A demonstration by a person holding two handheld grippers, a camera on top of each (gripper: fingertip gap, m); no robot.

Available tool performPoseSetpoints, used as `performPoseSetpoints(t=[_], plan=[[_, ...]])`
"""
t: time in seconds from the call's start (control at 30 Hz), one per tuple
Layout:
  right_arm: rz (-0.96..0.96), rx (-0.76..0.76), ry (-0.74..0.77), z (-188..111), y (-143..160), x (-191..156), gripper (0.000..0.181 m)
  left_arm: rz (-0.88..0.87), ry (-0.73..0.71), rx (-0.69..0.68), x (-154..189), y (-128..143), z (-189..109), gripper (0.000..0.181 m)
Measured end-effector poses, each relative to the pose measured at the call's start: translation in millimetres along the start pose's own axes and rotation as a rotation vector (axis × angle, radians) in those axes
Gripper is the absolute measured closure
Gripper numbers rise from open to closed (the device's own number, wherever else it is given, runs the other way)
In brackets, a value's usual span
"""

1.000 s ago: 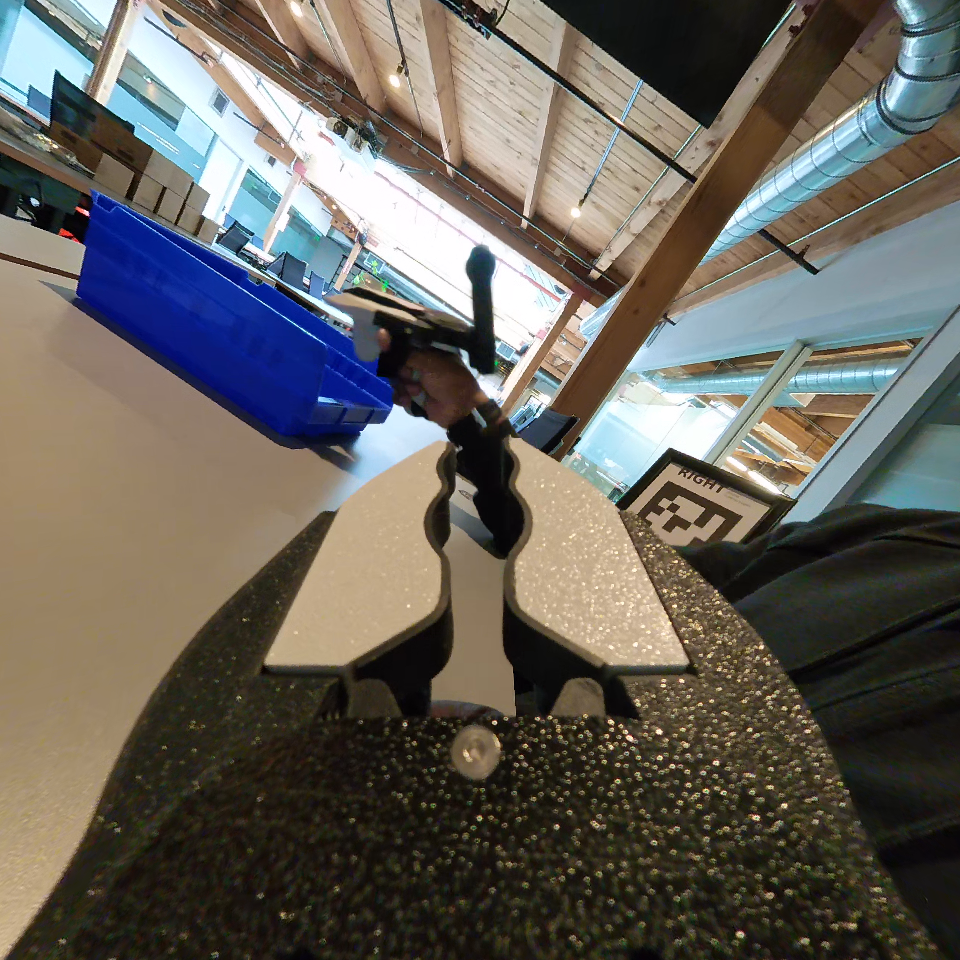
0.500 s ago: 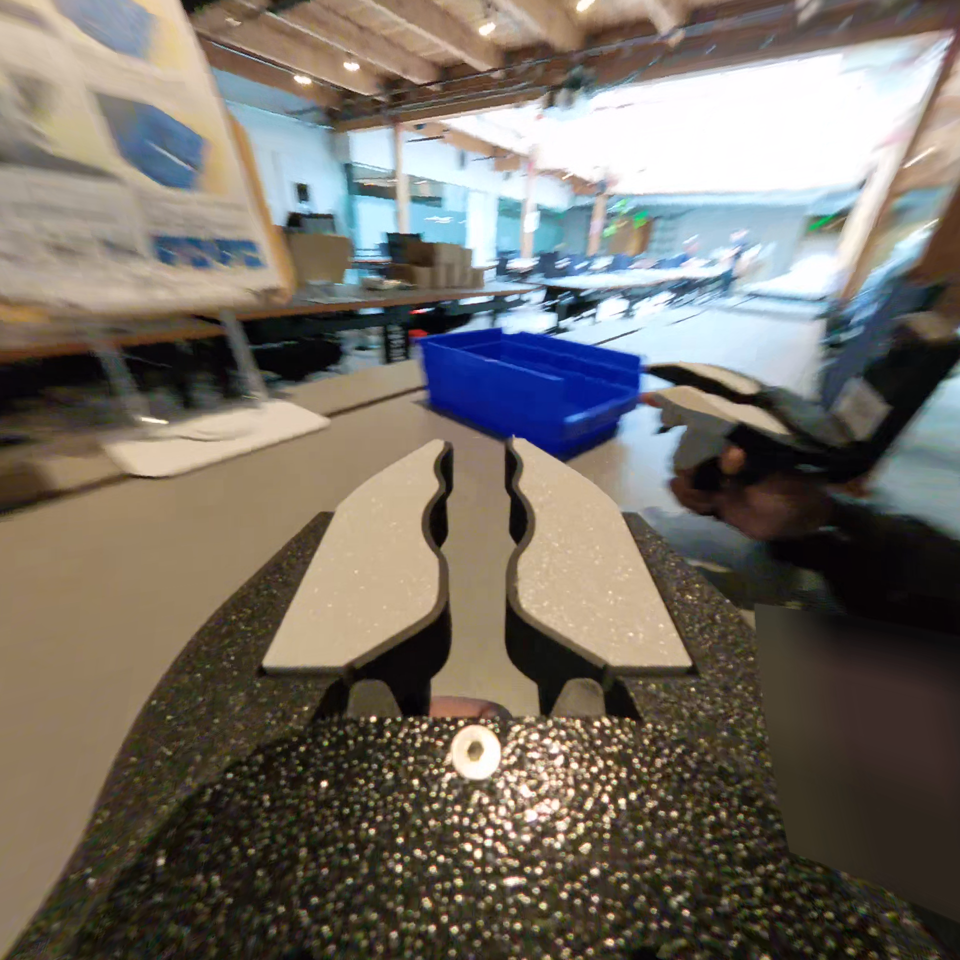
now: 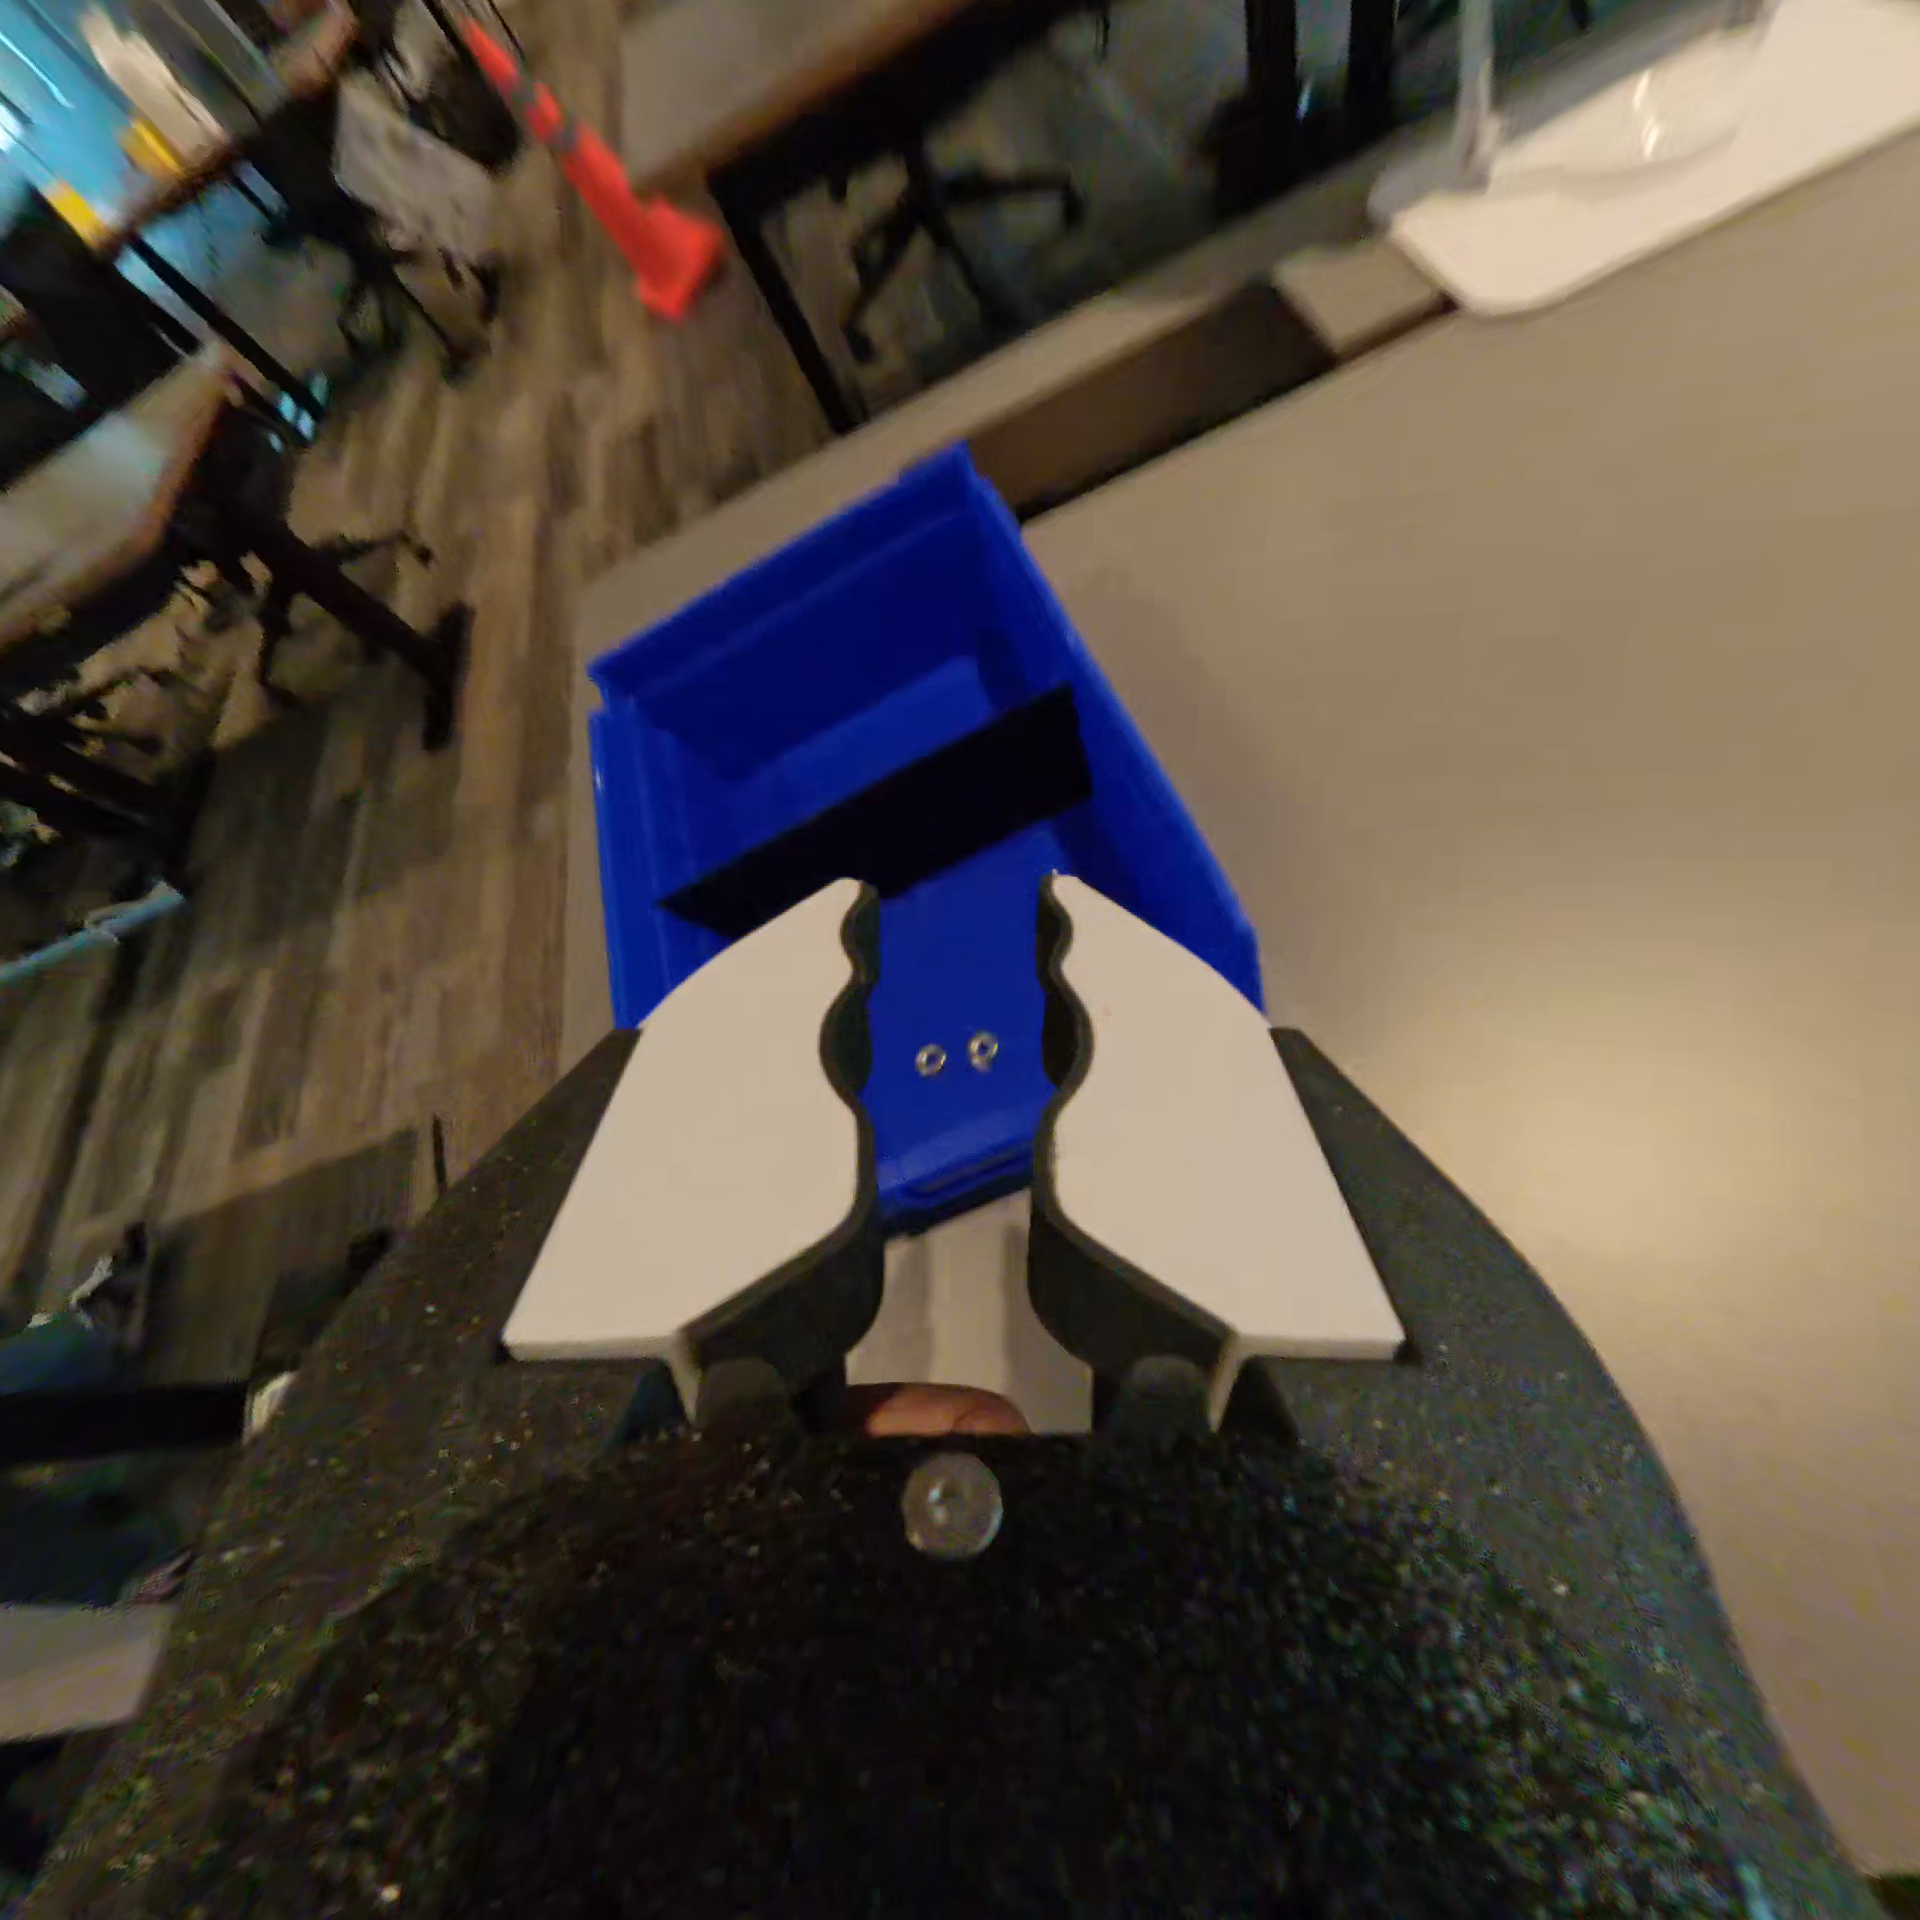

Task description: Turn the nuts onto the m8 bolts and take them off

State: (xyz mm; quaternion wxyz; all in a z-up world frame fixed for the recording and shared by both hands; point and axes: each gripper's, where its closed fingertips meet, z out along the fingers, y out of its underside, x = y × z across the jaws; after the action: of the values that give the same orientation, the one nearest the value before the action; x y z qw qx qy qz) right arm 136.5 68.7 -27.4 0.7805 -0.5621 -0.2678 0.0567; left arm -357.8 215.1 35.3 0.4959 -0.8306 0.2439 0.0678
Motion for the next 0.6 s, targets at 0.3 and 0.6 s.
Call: performPoseSetpoints(t=[0.3, 0.6], plan=[[-0.020, -0.026, -0.029, 2.3, 5.0, -6.4, 0.155, 0.072, 0.160, -0.344, -20.3, 33.3, 69.3, 0.153], [-0.039, -0.035, -0.037, 2.1, 6.4, -9.0, 0.156, 0.103, 0.414, -0.959, -9.1, 135.6, 115.3, 0.153]])
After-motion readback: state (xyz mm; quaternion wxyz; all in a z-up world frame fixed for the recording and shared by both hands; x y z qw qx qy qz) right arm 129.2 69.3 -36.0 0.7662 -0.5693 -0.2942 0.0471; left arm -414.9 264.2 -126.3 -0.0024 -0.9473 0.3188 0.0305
